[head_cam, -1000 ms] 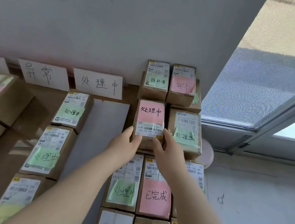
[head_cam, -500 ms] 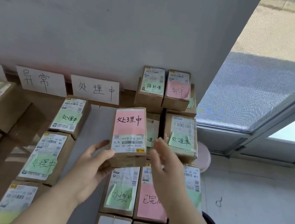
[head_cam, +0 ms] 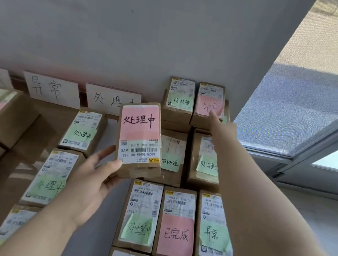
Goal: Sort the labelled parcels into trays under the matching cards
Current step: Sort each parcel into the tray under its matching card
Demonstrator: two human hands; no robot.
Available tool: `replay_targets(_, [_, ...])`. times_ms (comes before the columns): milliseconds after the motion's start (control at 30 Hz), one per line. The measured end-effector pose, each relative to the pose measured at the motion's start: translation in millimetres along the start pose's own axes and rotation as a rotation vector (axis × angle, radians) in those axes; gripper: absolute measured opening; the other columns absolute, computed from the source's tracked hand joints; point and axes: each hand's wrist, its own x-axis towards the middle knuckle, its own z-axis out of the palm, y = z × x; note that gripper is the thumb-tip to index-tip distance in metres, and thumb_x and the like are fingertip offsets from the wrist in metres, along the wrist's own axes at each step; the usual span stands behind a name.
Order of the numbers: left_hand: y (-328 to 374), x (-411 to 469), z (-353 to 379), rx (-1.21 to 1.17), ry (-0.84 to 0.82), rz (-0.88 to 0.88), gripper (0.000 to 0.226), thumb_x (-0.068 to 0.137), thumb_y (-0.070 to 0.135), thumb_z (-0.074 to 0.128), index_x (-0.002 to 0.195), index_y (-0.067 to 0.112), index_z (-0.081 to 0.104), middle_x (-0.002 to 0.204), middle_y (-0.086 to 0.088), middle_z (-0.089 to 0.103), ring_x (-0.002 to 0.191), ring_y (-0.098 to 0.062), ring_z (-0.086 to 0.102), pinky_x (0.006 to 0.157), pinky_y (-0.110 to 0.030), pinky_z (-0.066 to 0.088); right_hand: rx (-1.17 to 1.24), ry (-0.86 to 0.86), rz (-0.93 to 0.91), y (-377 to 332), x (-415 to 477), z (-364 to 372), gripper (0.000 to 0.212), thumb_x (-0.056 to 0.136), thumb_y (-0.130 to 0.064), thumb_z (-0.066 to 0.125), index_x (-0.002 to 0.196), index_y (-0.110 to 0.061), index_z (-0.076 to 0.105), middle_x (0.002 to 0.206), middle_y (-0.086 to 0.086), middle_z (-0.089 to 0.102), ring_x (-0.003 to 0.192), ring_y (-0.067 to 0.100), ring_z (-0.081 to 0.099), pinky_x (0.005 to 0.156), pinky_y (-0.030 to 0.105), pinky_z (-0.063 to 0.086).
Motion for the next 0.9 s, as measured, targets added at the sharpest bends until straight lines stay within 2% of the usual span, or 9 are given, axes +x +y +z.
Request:
replay_targets(100, [2, -1, -5, -0.009, 0.009, -0.003, 0.056, 0.073, 0.015, 0.06, 0.129, 0.017, 0.05, 0.106, -0.01, 0.072, 0.099, -0.019, 0.065, 0.095, -0.034, 0.045, 0.084, -0.077, 0.08, -4, 15, 0, 0.089, 0.069, -0.066, 0.064, 0.133, -0.011, 0.04, 0.109, 0.006, 0.051, 0.099, 0.028, 0.056, 0.093, 0.045, 0.049])
replay_targets(200, [0, -1, -11, -0.009, 0.018, -0.004, 0.056, 0.072, 0.016, 0.059, 0.127, 0.017, 0.051, 0.107, -0.01, 0.072, 0.097, -0.018, 0.065, 0.095, -0.034, 0.045, 0.139, -0.123, 0.139, -9, 22, -2, 0.074, 0.069, -0.06, 0.069, 0.126, -0.018, 0.046, 0.104, 0.001, 0.05, 0.096, 0.024, 0.057, 0.089, 0.041, 0.051])
replay_targets(267, [-2, -1, -13, -0.015, 0.022, -0.008, 0.057, 0.072, 0.015, 0.059, 0.128, 0.015, 0.05, 0.105, -0.009, 0.072, 0.094, -0.017, 0.066, 0.093, -0.033, 0.045, 0.185, -0.165, 0.165, -10, 24, -1, 0.06, 0.07, -0.053, 0.073, 0.117, -0.02, 0.055, 0.099, -0.002, 0.054, 0.079, 0.015, 0.055, 0.068, 0.03, 0.052])
replay_targets(333, [-4, 0, -15, -0.016, 0.025, -0.015, 0.055, 0.073, 0.014, 0.059, 0.128, 0.016, 0.05, 0.104, -0.009, 0.072, 0.093, -0.016, 0.067, 0.089, -0.03, 0.048, 0.217, -0.203, 0.191, -6, 28, 0, 0.049, 0.065, -0.048, 0.078, 0.104, -0.024, 0.06, 0.1, -0.005, 0.056, 0.064, 0.01, 0.046, 0.045, 0.022, 0.04])
replay_targets(400, [-6, 0, -16, -0.008, 0.022, -0.021, 0.054, 0.074, 0.014, 0.059, 0.128, 0.017, 0.05, 0.105, -0.009, 0.072, 0.093, -0.016, 0.066, 0.084, -0.027, 0.053, 0.24, -0.227, 0.213, -4, 27, 0, 0.046, 0.062, -0.045, 0.08, 0.096, -0.026, 0.057, 0.097, -0.007, 0.053, 0.059, 0.01, 0.041, 0.039, 0.018, 0.034])
replay_targets(533, [-6, -2, -17, -0.028, 0.028, -0.022, 0.06, 0.074, 0.015, 0.06, 0.132, 0.015, 0.048, 0.108, -0.01, 0.071, 0.098, -0.019, 0.064, 0.09, -0.031, 0.047, 0.234, -0.265, 0.224, -5, 23, -3, 0.042, 0.067, -0.038, 0.078, 0.093, -0.019, 0.051, 0.077, -0.003, 0.044, 0.057, 0.011, 0.038, 0.045, 0.026, 0.03])
replay_targets(633, [-6, -5, -16, -0.007, 0.021, -0.019, 0.059, 0.075, 0.016, 0.06, 0.132, 0.016, 0.047, 0.109, -0.009, 0.071, 0.095, -0.016, 0.066, 0.085, -0.029, 0.048, 0.258, -0.283, 0.235, -8, 18, -5, 0.028, 0.074, -0.032, 0.073, 0.082, -0.018, 0.051, 0.07, -0.002, 0.044, 0.054, 0.009, 0.036, 0.046, 0.021, 0.03])
replay_targets(800, [-7, -14, -12, -0.006, 0.017, -0.01, 0.06, 0.073, 0.014, 0.06, 0.132, 0.016, 0.047, 0.11, -0.013, 0.07, 0.103, -0.022, 0.063, 0.092, -0.032, 0.047, 0.322, -0.314, 0.276, -10, 1, -13, 0.024, 0.077, -0.029, 0.07, 0.081, -0.017, 0.05, 0.065, -0.003, 0.044, 0.055, 0.008, 0.037, 0.051, 0.019, 0.029])
replay_targets(900, [-6, -20, -11, -0.016, 0.027, -0.007, 0.062, 0.071, 0.012, 0.061, 0.131, 0.016, 0.048, 0.108, -0.013, 0.071, 0.104, -0.023, 0.062, 0.098, -0.036, 0.044, 0.429, -0.311, 0.281, -6, -13, -23, 0.02, 0.078, -0.027, 0.067, 0.083, -0.019, 0.049, 0.075, -0.001, 0.052, 0.065, 0.009, 0.043, 0.061, 0.02, 0.033])
